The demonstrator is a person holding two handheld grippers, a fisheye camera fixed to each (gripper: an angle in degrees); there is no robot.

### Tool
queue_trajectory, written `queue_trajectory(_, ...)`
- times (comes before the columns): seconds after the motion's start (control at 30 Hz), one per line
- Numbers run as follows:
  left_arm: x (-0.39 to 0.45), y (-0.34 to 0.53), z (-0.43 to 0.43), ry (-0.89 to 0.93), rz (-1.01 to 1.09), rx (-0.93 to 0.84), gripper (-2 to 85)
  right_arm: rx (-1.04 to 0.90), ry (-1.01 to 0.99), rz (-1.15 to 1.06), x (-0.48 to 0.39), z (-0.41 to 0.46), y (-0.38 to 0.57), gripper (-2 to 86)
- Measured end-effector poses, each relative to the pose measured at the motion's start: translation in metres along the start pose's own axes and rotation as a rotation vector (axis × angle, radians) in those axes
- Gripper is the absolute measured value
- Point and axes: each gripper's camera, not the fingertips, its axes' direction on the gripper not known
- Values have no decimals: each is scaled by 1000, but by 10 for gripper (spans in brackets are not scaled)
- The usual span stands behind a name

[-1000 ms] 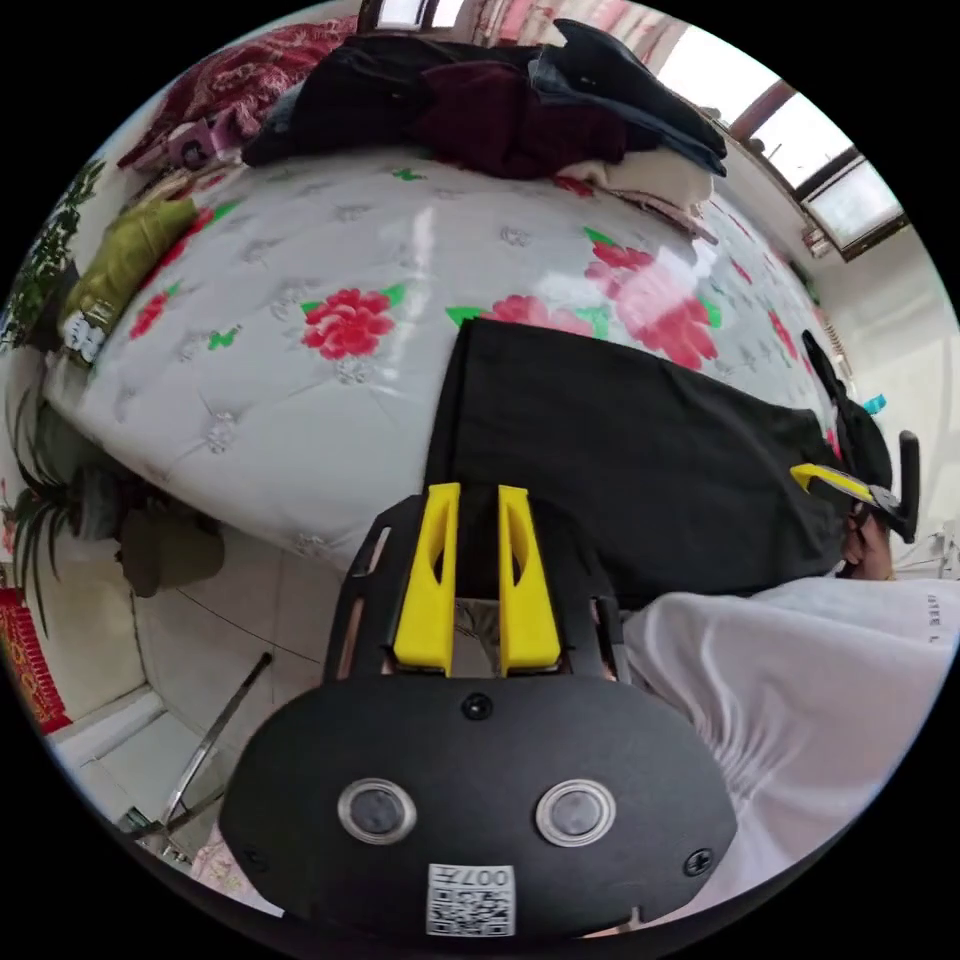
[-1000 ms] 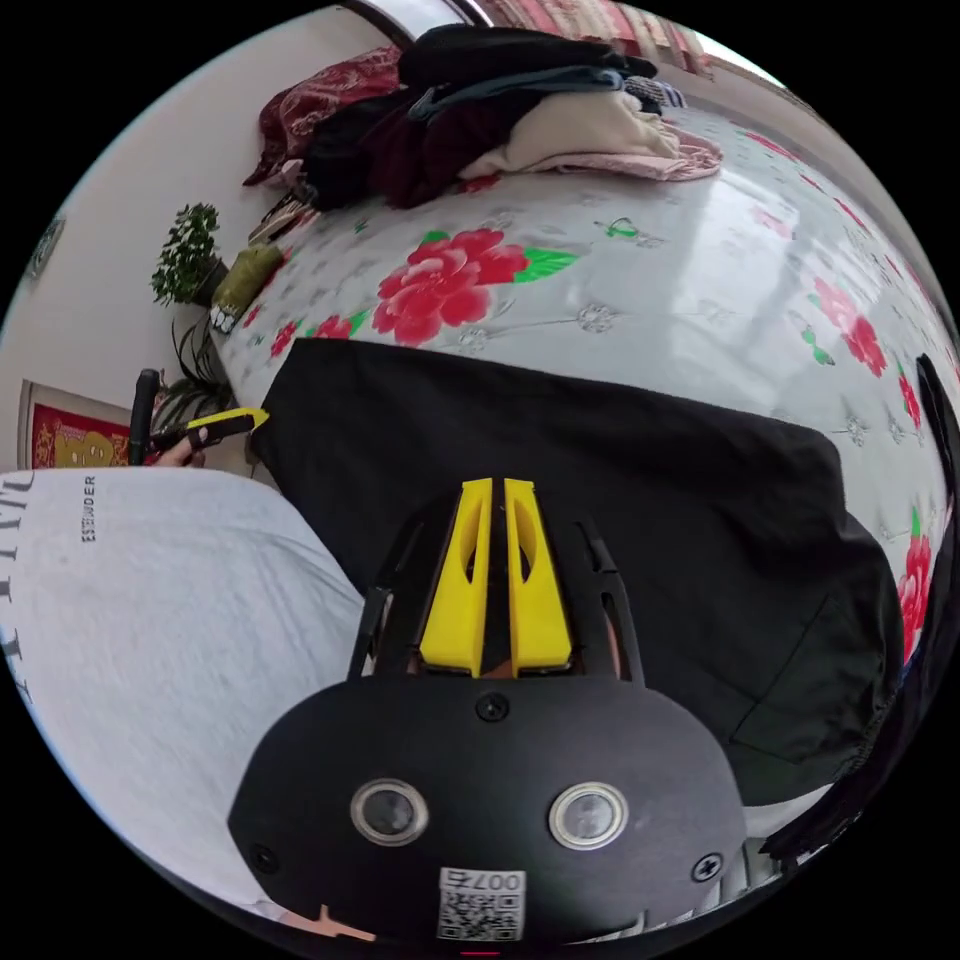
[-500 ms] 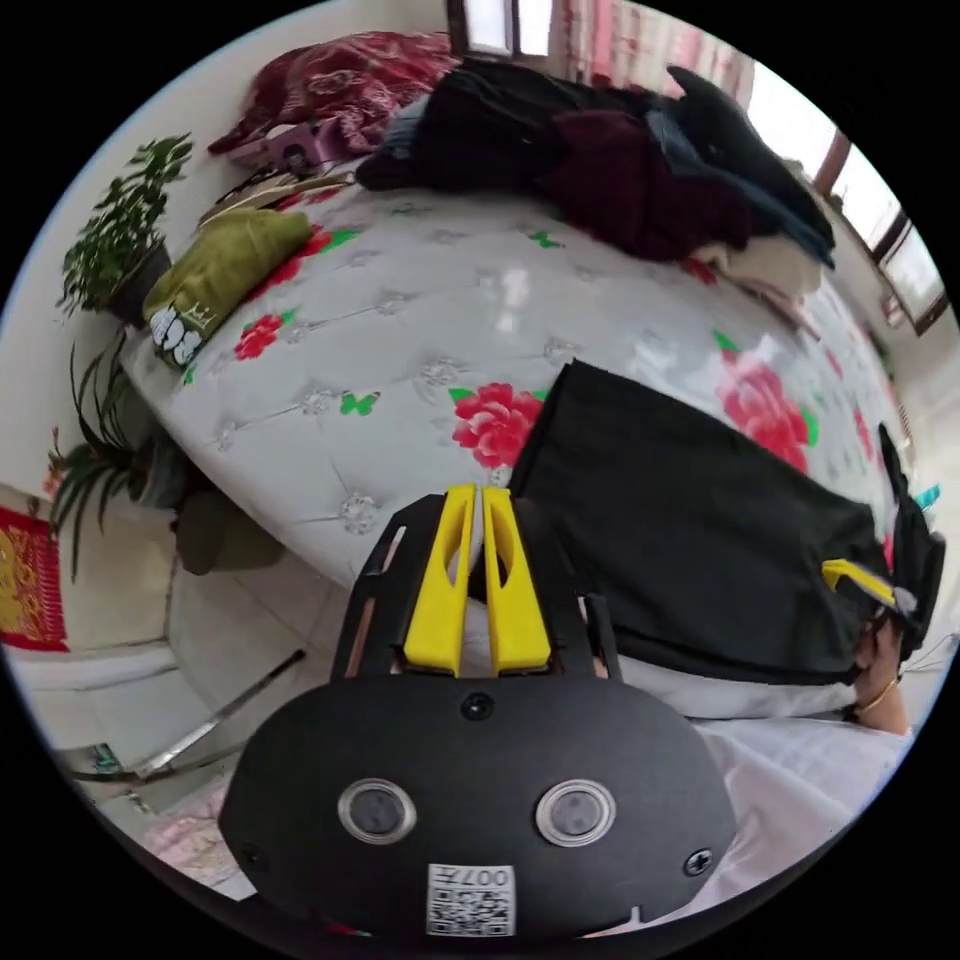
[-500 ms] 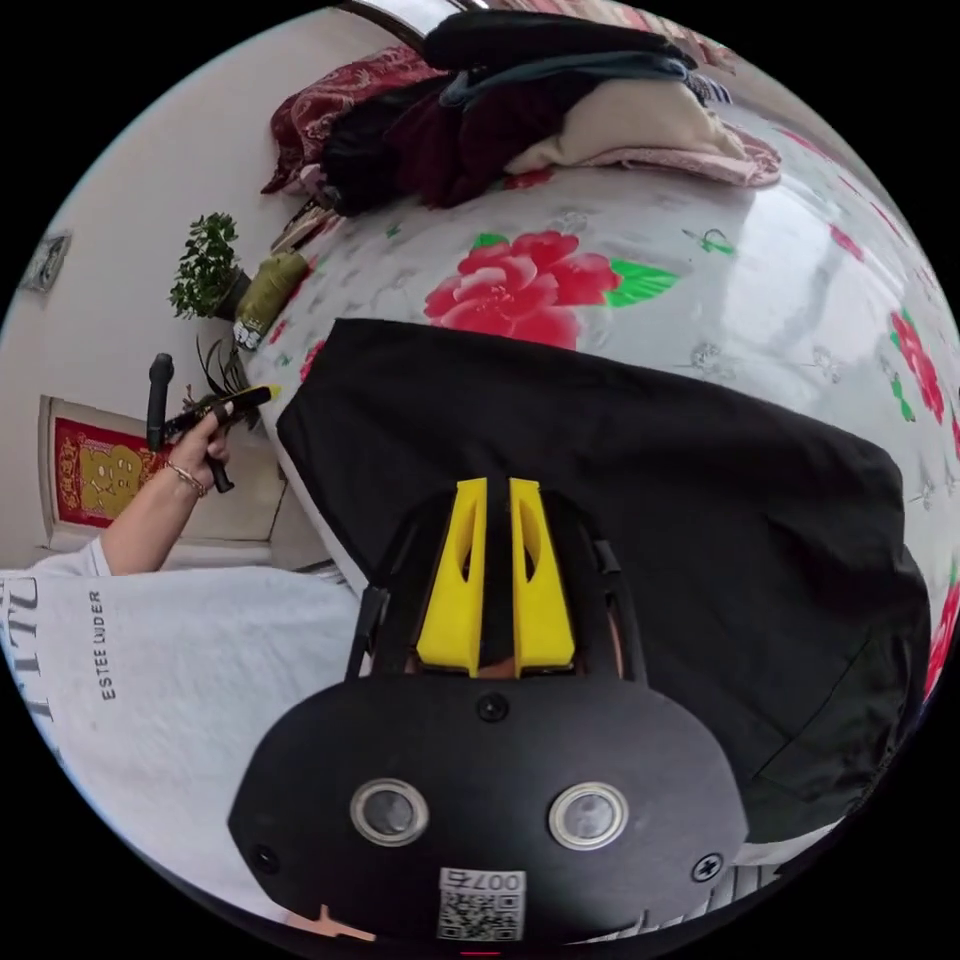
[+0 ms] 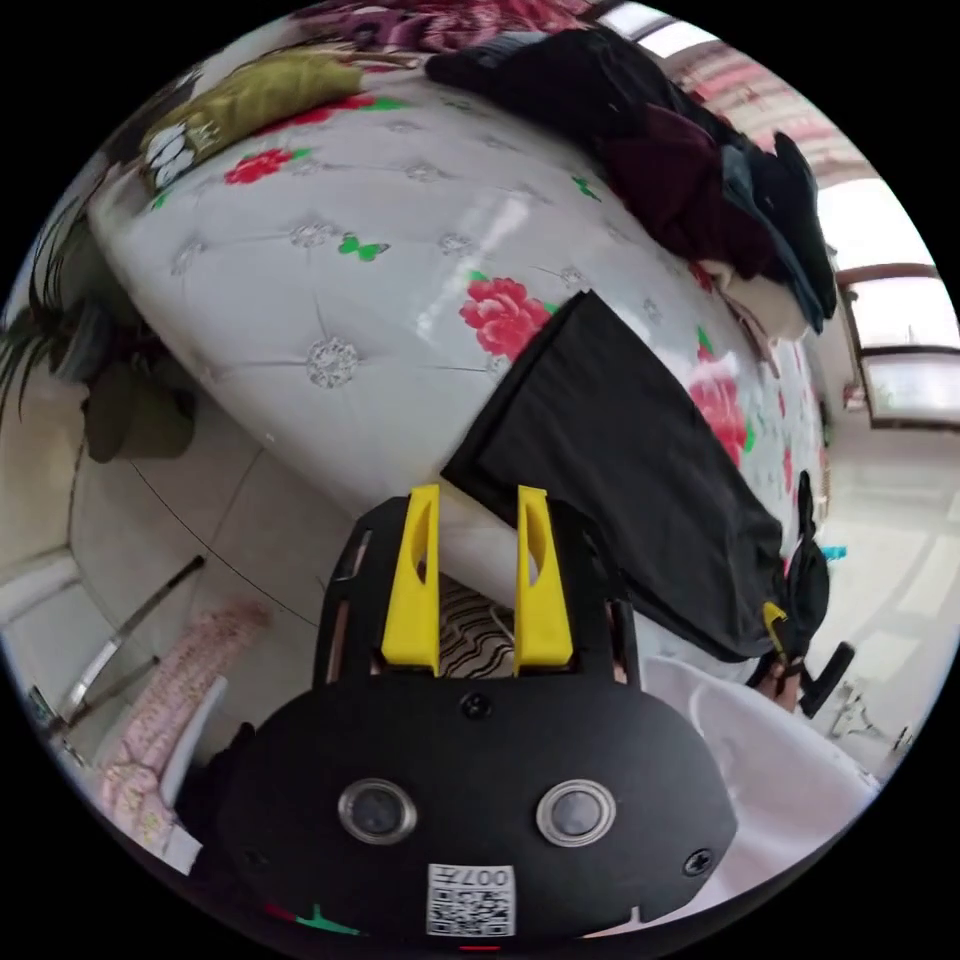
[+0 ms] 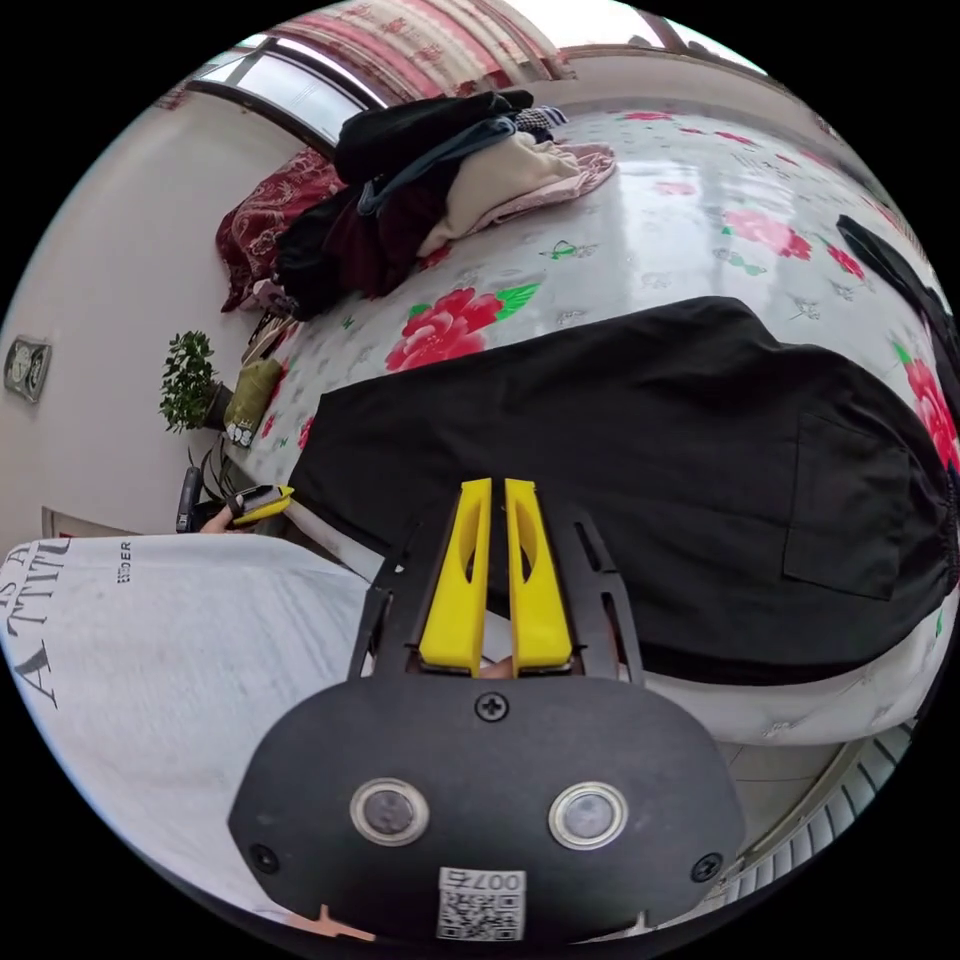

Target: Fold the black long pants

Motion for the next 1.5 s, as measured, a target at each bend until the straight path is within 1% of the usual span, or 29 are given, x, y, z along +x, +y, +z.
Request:
queue_trajectory(0.07,17,-6,6,-81,44,-4,131,32,-14,8,-4,-10,2,2)
queue_trajectory(0.13,29,-15,13,-144,34,-5,134,48,-20,2,-10,-17,4,1)
queue_trajectory(0.23,31,-27,23,-168,-7,-23,129,53,-15,-13,-18,-27,9,0)
queue_trajectory(0.3,38,-32,29,-197,5,-38,127,63,-2,-12,-20,-36,17,-1)
queue_trajectory(0.4,75,-35,42,-336,191,-30,102,71,13,7,-16,-44,31,-2)
queue_trajectory(0.43,93,-34,50,-411,273,-31,85,73,14,15,-14,-46,33,-2)
queue_trajectory(0.5,113,-31,61,-489,362,-27,60,83,8,51,-5,-53,43,-2)
queue_trajectory(0.53,118,-28,66,-504,374,-8,41,88,5,59,-3,-56,45,-3)
queue_trajectory(0.6,114,-27,66,-449,340,24,18,106,-1,80,5,-67,51,-3)
queue_trajectory(0.67,97,-30,59,-300,259,40,5,124,4,91,10,-78,55,-3)
queue_trajectory(0.77,57,-29,32,96,95,144,-4,158,25,107,19,-98,63,-3)
queue_trajectory(0.8,55,-28,29,139,88,161,-5,170,33,117,25,-106,67,-4)
queue_trajectory(0.87,71,-26,13,254,151,225,-6,180,44,139,36,-117,74,-4)
queue_trajectory(0.9,80,-25,10,284,184,240,-6,188,53,161,45,-126,79,-3)
queue_trajectory(0.97,136,-20,-1,390,366,262,-7,215,65,201,60,-142,89,-3)
queue_trajectory(1.0,154,-18,-3,413,422,258,-7,237,71,228,71,-154,97,-3)
queue_trajectory(1.03,194,-11,-3,455,548,239,-6,249,76,242,77,-161,101,-3)
queue_trajectory(1.07,216,-7,-3,475,615,227,-6,275,86,275,88,-175,110,-3)
queue_trajectory(1.17,351,38,23,543,1031,94,-4,340,116,360,120,-209,139,-1)
queue_trajectory(1.2,371,48,32,542,1090,74,-3,365,136,398,133,-222,151,0)
queue_trajectory(1.23,410,70,54,532,1195,19,-1,379,144,418,140,-229,158,1)
queue_trajectory(1.27,428,81,68,530,1248,-19,1,406,151,456,153,-241,171,3)
queue_trajectory(1.3,460,103,102,519,1349,-118,5,432,146,496,167,-250,184,7)
queue_trajectory(1.37,501,137,178,464,1424,-343,30,472,125,554,189,-262,202,17)
queue_trajectory(1.43,512,149,216,393,1396,-425,54,500,92,611,212,-269,216,32)
queue_trajectory(1.5,510,152,229,360,1386,-434,65,538,43,664,241,-275,228,54)
